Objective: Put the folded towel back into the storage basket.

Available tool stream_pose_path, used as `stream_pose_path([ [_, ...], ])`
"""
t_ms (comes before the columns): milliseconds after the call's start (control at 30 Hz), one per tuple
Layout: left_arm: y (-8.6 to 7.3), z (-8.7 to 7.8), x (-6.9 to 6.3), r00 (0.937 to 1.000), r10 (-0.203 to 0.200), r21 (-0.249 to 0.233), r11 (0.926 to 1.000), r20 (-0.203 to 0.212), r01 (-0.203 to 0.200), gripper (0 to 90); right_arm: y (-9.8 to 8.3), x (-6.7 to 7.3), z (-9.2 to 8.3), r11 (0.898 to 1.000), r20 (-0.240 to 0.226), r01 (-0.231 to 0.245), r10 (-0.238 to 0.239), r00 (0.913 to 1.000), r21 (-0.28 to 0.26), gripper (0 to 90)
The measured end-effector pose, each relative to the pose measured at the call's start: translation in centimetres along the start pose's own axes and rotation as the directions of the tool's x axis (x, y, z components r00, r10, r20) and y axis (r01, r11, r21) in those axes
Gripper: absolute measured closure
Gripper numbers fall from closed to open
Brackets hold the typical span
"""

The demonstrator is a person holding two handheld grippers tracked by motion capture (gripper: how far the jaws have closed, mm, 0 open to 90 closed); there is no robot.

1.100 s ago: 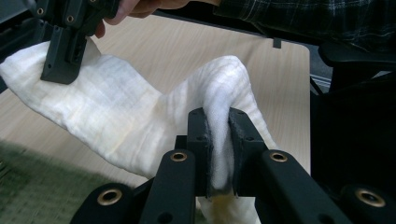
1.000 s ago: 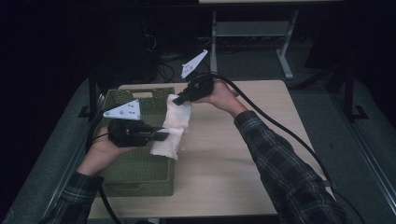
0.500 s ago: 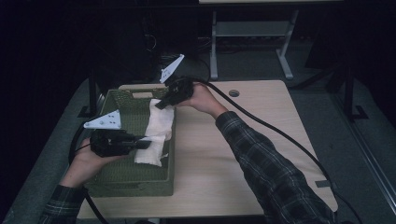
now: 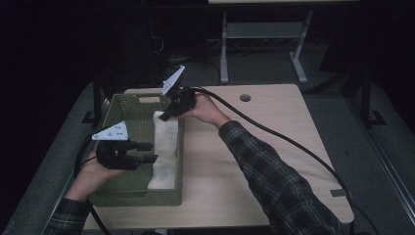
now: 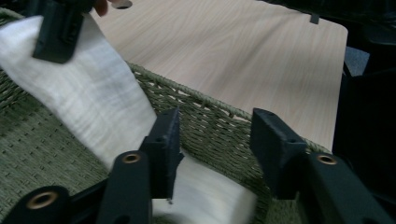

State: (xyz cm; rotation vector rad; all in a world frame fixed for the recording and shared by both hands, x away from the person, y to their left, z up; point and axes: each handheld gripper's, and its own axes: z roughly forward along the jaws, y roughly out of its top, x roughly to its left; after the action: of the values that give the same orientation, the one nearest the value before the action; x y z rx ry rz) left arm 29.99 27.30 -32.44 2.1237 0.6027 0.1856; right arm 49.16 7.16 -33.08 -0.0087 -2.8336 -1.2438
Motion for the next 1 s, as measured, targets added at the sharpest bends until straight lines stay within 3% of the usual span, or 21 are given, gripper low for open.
stream_pose_path([
  [133,0.1,0.3,0.2,1.0000,-0.002,-0.003,1.0000,0.004,0.002,46.5,-0.1,-0.2,0.1,1.000,0.003,0.000,0.000,1.0000,0.007,83.0],
  [533,0.3,0.7,0.1,0.9997,-0.003,-0.007,1.0000,0.026,0.003,46.4,-0.2,-0.9,0.3,1.000,0.033,0.003,-0.003,0.9995,0.001,81.3],
  [600,0.3,0.7,0.1,0.9997,-0.003,-0.007,1.0000,0.025,0.003,46.4,-0.2,-1.0,0.3,1.000,0.075,0.028,-0.028,0.9968,-0.001,73.2],
  [667,0.4,0.7,0.1,0.9996,-0.002,-0.007,1.0000,0.028,0.002,46.5,-0.1,-1.3,-0.1,0.999,0.121,0.020,-0.016,0.9925,-0.030,64.4],
  [800,0.6,0.9,0.1,0.9995,-0.005,-0.012,0.9999,0.032,0.006,46.4,0.1,-1.7,-1.2,0.998,0.131,-0.011,0.018,0.9913,-0.054,59.1],
  [1000,1.9,1.6,-0.6,0.9978,0.011,-0.031,0.9995,0.065,-0.009,45.0,-0.3,-1.5,-3.0,0.997,0.106,-0.033,0.040,0.9936,-0.070,53.0],
])
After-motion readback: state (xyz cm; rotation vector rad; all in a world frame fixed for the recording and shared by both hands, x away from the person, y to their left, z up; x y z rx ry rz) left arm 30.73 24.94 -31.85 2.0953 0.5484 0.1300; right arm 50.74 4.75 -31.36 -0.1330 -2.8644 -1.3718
